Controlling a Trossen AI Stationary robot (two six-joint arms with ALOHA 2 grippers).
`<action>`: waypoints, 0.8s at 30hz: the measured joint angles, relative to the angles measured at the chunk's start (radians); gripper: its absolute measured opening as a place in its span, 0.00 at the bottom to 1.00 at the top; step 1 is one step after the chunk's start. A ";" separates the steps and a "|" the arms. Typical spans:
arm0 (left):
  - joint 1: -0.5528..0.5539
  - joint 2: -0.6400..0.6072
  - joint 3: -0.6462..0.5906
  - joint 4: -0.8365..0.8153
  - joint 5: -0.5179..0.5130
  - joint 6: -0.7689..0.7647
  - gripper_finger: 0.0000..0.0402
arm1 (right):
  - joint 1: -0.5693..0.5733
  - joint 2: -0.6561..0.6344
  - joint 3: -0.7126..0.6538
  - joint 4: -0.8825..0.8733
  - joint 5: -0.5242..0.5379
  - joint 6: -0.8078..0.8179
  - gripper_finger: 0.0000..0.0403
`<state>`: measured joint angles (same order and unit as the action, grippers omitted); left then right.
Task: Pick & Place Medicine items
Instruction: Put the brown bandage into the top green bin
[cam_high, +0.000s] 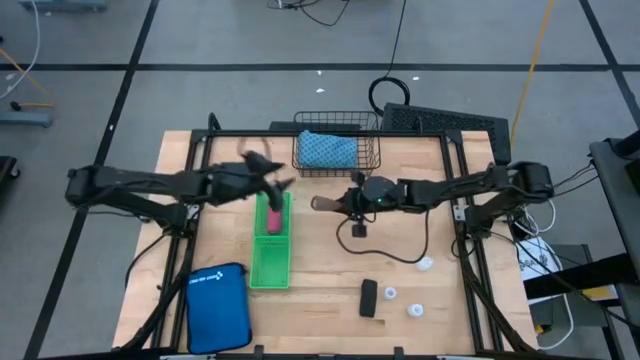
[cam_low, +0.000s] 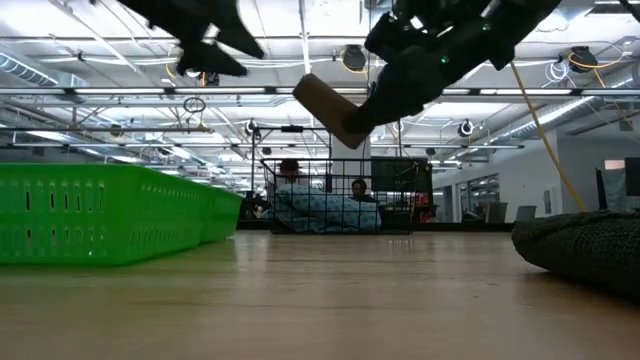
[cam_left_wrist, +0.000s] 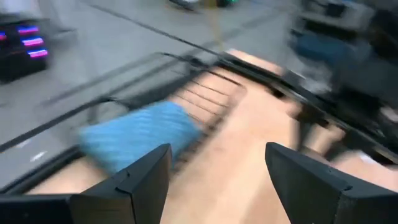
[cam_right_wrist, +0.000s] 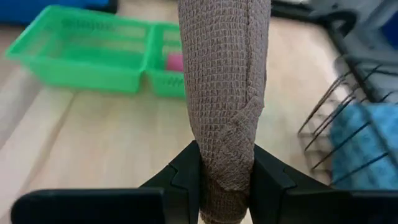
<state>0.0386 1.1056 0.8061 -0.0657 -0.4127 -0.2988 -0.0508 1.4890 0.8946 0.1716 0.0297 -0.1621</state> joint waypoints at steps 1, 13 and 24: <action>0.000 0.031 0.001 0.023 0.056 0.051 0.67 | 0.000 0.006 0.001 0.012 0.012 0.000 0.20; -0.047 0.252 0.000 0.261 0.249 0.331 0.67 | 0.000 0.006 0.000 0.050 0.024 0.013 0.20; 0.001 0.286 0.000 0.321 0.290 0.313 0.67 | 0.010 0.006 0.000 0.091 0.025 -0.030 0.20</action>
<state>0.0397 1.3912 0.8059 0.2556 -0.1223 0.0147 -0.0405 1.4946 0.8948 0.2623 0.0542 -0.1925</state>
